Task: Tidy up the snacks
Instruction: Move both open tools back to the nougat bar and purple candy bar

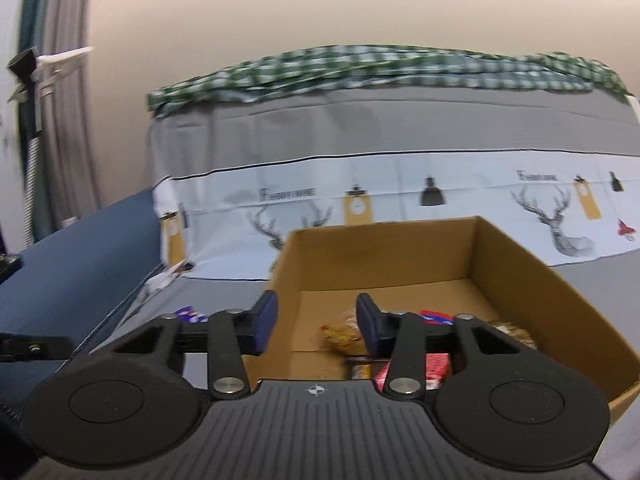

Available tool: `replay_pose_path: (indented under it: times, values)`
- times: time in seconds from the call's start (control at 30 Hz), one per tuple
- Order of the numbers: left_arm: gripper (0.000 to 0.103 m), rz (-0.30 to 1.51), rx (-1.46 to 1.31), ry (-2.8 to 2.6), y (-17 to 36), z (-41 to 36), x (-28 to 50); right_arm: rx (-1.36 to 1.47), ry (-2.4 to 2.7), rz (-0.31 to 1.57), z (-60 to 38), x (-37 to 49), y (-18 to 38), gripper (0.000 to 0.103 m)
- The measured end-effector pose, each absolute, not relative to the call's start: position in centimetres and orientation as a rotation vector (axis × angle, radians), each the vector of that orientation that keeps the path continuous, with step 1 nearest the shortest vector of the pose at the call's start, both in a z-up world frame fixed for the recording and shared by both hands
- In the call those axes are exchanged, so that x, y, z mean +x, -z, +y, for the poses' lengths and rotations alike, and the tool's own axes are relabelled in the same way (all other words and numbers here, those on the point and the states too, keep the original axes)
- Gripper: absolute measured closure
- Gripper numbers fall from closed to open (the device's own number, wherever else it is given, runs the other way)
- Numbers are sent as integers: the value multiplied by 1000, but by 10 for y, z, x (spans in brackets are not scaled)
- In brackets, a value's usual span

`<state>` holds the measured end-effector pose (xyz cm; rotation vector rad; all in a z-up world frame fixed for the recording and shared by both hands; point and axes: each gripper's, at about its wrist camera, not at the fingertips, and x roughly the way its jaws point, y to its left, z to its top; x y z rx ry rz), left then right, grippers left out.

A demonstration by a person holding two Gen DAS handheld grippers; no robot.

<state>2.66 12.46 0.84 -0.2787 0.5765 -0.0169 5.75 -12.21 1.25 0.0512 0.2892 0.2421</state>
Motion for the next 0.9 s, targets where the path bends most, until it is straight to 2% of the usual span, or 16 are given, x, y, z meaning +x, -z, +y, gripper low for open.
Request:
replay_pose_path:
  times: [0.27,0.47,0.57,0.6,0.63,0.67,0.73,0.9]
  values:
    - [90,569,-453,30,4,158,39,16,-338,314,-99,46,-8,65]
    - [88,596,-423,-62,19,166,91,25,-343,342,-88,44,-9,65]
    - [78,622,-323,-153,30,158,113,35,-349,348,-83,44,-13,64]
    - [69,629,-293,-179,35,156,118,40,-352,351,-82,45,-14,64]
    - [55,636,-262,-210,40,154,124,48,-356,355,-80,45,-16,64]
    - [49,643,-228,-244,44,151,131,56,-361,358,-80,45,-18,64]
    - [30,655,-199,-276,52,149,139,68,-370,362,-77,45,-20,64]
    - [28,710,-213,-296,71,157,155,79,-384,377,-67,46,-25,64]
